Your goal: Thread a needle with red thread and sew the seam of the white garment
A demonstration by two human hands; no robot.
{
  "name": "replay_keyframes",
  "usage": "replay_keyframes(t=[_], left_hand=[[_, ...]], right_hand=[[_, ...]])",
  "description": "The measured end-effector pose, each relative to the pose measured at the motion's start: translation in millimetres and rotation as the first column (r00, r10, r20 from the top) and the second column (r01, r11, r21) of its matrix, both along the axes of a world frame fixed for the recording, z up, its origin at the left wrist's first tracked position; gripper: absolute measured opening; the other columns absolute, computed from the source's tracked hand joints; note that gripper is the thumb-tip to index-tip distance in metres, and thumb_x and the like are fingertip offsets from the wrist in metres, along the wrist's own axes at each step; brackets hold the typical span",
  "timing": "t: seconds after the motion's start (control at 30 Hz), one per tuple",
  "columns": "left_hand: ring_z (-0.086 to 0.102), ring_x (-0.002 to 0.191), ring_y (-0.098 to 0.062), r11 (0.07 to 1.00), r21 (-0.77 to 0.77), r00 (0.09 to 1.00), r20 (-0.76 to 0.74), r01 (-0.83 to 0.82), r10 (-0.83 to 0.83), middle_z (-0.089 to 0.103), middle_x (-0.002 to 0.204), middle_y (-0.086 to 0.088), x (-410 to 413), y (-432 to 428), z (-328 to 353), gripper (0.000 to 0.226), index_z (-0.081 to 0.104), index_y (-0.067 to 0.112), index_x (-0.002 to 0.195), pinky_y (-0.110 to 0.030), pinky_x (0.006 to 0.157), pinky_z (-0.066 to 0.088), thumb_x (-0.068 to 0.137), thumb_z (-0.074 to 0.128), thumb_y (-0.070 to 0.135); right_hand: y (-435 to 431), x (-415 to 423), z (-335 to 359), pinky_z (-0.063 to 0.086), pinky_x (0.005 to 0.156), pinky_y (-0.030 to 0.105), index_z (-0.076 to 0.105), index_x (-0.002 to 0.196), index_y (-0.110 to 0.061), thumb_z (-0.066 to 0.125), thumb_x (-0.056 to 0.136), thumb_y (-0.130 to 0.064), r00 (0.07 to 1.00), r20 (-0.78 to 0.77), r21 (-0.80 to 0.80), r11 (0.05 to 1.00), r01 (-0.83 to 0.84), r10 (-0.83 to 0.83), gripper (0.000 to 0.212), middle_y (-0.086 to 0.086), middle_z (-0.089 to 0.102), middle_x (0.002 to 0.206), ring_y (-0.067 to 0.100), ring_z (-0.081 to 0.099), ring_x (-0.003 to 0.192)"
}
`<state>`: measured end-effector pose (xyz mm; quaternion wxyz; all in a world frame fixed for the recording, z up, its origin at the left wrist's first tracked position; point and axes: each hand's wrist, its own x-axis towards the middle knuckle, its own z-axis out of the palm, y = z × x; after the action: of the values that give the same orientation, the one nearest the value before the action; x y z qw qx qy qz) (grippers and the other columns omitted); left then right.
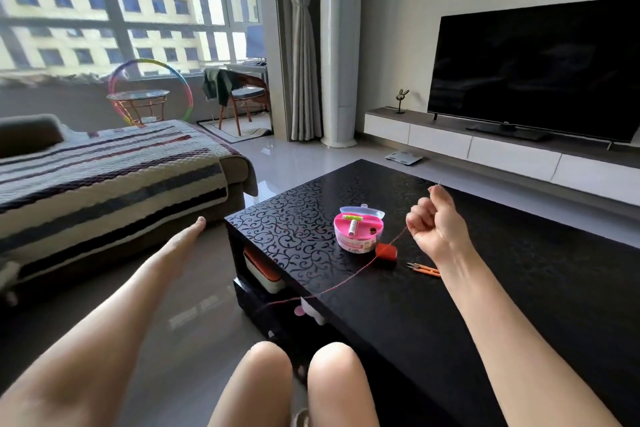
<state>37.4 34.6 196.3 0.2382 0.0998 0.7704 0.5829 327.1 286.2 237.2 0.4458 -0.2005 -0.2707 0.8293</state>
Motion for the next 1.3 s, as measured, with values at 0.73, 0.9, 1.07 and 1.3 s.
replay_keyframes(t=[0.73, 0.9, 1.07, 1.3], left_hand=[[0.059, 0.074, -0.018, 0.865, -0.207, 0.866, -0.323, -0.458, 0.381, 0.066, 0.080, -0.009, 46.5, -326.7, -22.8, 0.009, 0.067, 0.013, 0.077, -0.025, 0.069, 0.046, 0.078, 0.067, 0.022], [0.065, 0.091, -0.025, 0.679, -0.341, 0.747, -0.453, -0.650, 0.487, 0.071, 0.095, -0.016, 65.2, -435.2, -26.2, 0.015, 0.072, 0.002, 0.094, -0.030, 0.077, 0.044, 0.090, 0.063, 0.013], [0.066, 0.086, -0.028, 0.473, -0.558, 0.730, -0.489, -0.682, 0.477, 0.072, 0.085, -0.011, 97.7, -531.2, -33.4, 0.019, 0.070, 0.006, 0.080, -0.039, 0.077, 0.050, 0.090, 0.061, 0.019], [0.060, 0.069, -0.010, 0.462, -0.759, 0.884, -0.341, -0.460, 0.321, 0.060, 0.065, 0.010, 129.7, -571.8, -43.2, 0.015, 0.073, 0.016, 0.079, -0.019, 0.060, 0.042, 0.083, 0.069, 0.031]], right_hand=[[-305.3, -222.7, -40.6, 0.027, 0.038, 0.017, 0.053, 0.086, -0.016, 0.042, 0.100, -0.008, 0.649, 0.577, 0.550, 0.351, -0.758, 0.497, 0.019, -0.003, 0.038, 0.058, 0.004, 0.033, 0.041], [-398.3, -235.7, -75.4, 0.026, 0.039, 0.018, 0.047, 0.082, -0.015, 0.040, 0.098, -0.003, 0.473, 0.701, 0.508, 0.091, -0.856, 0.534, 0.021, -0.001, 0.039, 0.059, 0.009, 0.032, 0.045], [-481.2, -237.8, -105.4, 0.024, 0.037, 0.017, 0.043, 0.084, -0.009, 0.038, 0.100, -0.001, 0.356, 0.746, 0.484, -0.090, -0.870, 0.563, 0.018, 0.005, 0.039, 0.059, 0.008, 0.032, 0.040], [-563.3, -243.7, -149.2, 0.030, 0.053, 0.022, 0.049, 0.076, -0.021, 0.053, 0.095, -0.014, 0.322, 0.807, 0.502, -0.288, -0.815, 0.495, 0.021, -0.010, 0.050, 0.058, 0.005, 0.037, 0.053]])
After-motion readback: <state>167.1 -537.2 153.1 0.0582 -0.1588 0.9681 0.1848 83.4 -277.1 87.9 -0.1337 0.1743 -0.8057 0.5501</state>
